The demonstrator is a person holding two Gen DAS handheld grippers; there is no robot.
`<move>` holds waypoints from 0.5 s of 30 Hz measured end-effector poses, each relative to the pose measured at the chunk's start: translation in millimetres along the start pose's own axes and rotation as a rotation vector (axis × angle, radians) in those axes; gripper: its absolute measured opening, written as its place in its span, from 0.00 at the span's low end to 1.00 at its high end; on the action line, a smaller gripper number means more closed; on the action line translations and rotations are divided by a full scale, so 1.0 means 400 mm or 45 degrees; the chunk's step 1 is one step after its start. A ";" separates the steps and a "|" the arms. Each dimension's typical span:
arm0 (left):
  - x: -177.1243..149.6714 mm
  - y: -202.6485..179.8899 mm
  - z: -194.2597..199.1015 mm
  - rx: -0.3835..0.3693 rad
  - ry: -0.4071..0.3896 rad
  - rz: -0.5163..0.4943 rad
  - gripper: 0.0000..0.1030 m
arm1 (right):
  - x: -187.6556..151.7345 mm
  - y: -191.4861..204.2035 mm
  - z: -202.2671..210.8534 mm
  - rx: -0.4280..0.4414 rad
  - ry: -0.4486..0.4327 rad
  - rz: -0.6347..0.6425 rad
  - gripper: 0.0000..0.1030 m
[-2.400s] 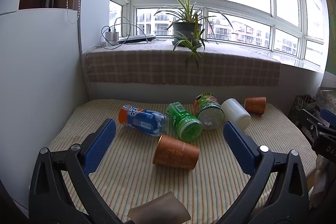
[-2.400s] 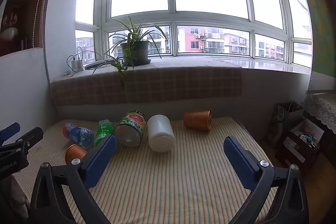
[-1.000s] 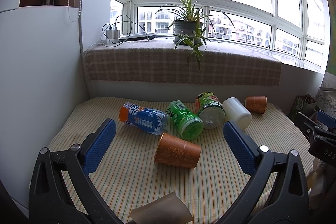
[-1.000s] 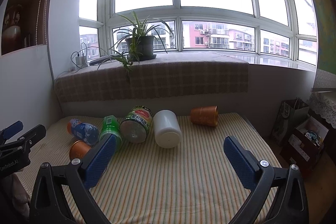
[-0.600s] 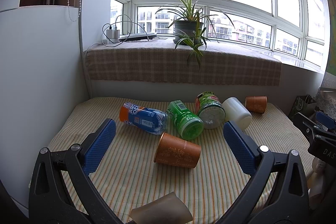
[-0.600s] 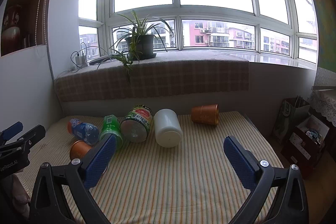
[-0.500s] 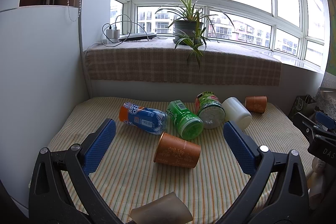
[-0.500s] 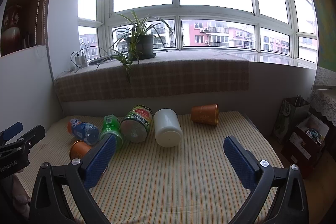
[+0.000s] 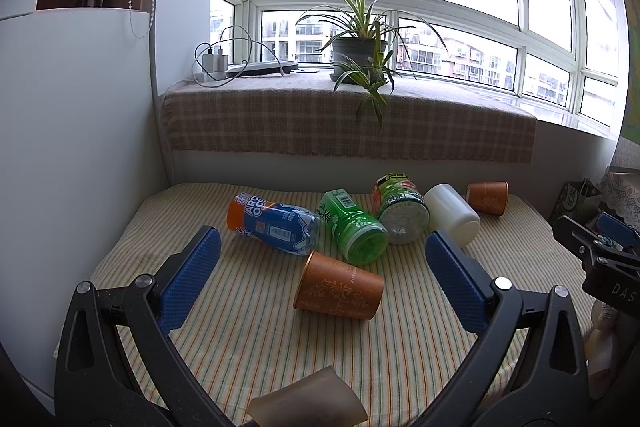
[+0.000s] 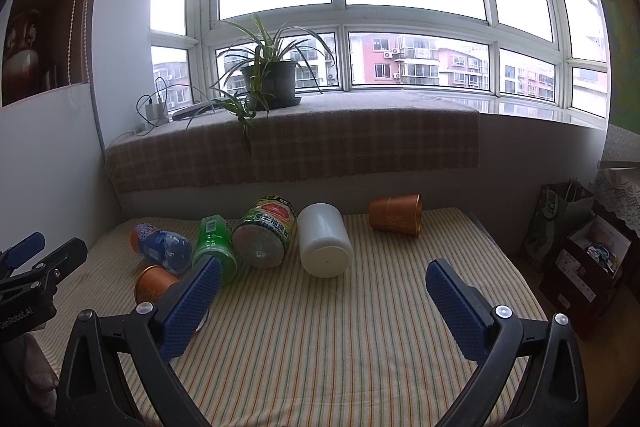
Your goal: Flip cup upright
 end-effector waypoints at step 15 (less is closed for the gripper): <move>-0.036 0.026 -0.027 0.009 0.012 0.000 1.00 | 0.006 0.033 -0.055 0.069 0.047 0.020 1.00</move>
Point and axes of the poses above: each gripper's, at about its wrist camera, not at the fingertips, and z roughly against the way its jaws point, y to its left, x to its top, the point moved 8 cm from there along -z, roughly the way its jaws point, and after that the axes turned 15 degrees about z, right-handed, at the moved point
